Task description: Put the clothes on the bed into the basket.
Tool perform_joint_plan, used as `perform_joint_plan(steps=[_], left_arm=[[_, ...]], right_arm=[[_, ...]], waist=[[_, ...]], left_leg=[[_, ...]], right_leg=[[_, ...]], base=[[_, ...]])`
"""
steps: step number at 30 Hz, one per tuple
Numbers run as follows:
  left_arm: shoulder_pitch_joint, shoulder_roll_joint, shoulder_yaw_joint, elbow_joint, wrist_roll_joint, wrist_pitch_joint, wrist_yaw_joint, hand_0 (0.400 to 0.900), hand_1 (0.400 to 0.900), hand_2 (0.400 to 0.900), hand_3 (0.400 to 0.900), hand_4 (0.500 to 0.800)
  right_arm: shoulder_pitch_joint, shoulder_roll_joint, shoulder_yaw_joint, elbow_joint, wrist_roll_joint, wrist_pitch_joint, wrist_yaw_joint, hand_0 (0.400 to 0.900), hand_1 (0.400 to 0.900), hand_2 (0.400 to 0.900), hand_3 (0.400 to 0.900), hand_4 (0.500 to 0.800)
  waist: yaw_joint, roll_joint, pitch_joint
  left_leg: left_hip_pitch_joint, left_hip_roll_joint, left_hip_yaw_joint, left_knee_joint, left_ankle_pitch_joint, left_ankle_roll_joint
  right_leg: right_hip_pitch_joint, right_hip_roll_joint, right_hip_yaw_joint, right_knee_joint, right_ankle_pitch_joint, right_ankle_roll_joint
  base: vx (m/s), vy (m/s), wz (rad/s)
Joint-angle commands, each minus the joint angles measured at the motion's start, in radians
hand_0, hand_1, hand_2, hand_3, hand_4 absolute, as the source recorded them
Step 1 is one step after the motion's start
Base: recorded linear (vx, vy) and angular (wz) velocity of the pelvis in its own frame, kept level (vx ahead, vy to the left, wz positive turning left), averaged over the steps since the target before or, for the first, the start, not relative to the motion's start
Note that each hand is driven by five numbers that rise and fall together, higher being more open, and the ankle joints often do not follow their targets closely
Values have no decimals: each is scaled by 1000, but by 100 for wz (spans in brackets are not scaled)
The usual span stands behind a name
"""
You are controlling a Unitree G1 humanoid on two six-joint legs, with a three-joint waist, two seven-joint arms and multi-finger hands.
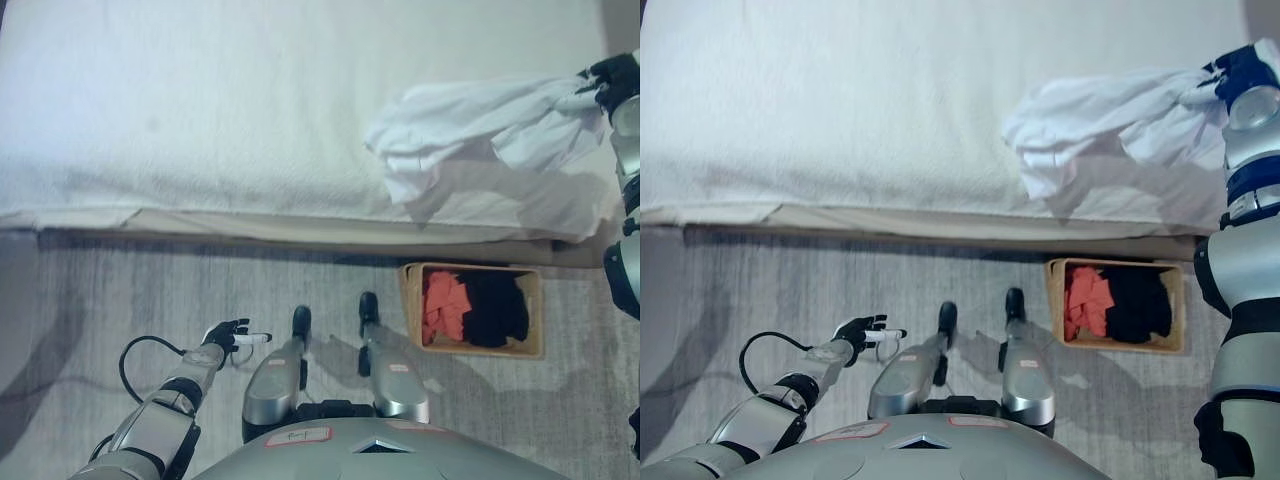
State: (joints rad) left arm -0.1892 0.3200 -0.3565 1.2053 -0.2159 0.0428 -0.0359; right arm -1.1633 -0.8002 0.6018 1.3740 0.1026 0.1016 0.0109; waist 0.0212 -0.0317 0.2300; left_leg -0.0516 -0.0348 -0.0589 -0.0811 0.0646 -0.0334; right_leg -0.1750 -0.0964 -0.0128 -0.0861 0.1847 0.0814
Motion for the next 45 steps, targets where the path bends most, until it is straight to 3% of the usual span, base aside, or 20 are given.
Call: perform_joint_plan(steps=[1, 10, 19, 30, 43, 44, 45], left_arm=[[73, 59, 14, 97, -7, 16, 4, 900, 900, 900, 900, 800], [94, 91, 73, 110, -4, 22, 7, 900, 900, 900, 900, 800], [96, 123, 111, 106, -4, 26, 14, 900, 900, 900, 900, 800], [93, 144, 132, 104, -6, 29, 17, 900, 900, 900, 900, 800], [82, 137, 129, 102, -2, 32, 24, 900, 900, 900, 900, 800], [82, 136, 131, 100, -5, 32, 24, 900, 900, 900, 900, 800], [80, 135, 130, 101, -4, 33, 25, 900, 900, 900, 900, 800]], right_arm=[[-12, -88, 44, 35, -29, -25, -19, 400, 400, 400, 400, 500], [74, -141, -9, 36, -21, -23, -3, 400, 400, 400, 400, 500], [173, -195, -86, 44, -8, -10, 14, 400, 400, 400, 400, 500], [221, -207, -121, 41, -5, -6, 20, 400, 400, 400, 400, 500], [256, -206, -140, 27, 5, -4, 23, 400, 400, 400, 400, 500], [258, -203, -141, 22, 6, -5, 22, 900, 900, 900, 900, 800], [263, -200, -141, 22, 6, -6, 24, 900, 900, 900, 900, 800]], waist=[[-30, -23, -131], [-73, -38, -185], [-110, -18, -197], [-128, 2, -197], [-134, 16, -190], [-133, 16, -190], [-133, 16, -190]], left_leg=[[44, 28, 75, 56, -156, 5], [125, 27, 185, 50, -189, 22], [162, 17, 244, 78, -223, 41], [179, 13, 285, 82, -232, 46], [180, 19, 295, 82, -226, 39], [180, 19, 296, 82, -224, 38], [179, 20, 295, 80, -223, 37]], right_leg=[[17, -19, 53, 58, -98, 63], [37, 1, 126, 48, -64, 94], [42, 9, 164, 63, -54, 112], [36, 13, 180, 57, -37, 121], [36, 15, 175, 45, -28, 118], [35, 16, 176, 45, -27, 118], [34, 16, 176, 44, -27, 117]], base=[[37, 46, -51], [-8, 45, -48], [-21, 38, -26], [-17, 7, -16], [-12, -9, -3], [-20, -19, -4], [-18, -16, -4]])
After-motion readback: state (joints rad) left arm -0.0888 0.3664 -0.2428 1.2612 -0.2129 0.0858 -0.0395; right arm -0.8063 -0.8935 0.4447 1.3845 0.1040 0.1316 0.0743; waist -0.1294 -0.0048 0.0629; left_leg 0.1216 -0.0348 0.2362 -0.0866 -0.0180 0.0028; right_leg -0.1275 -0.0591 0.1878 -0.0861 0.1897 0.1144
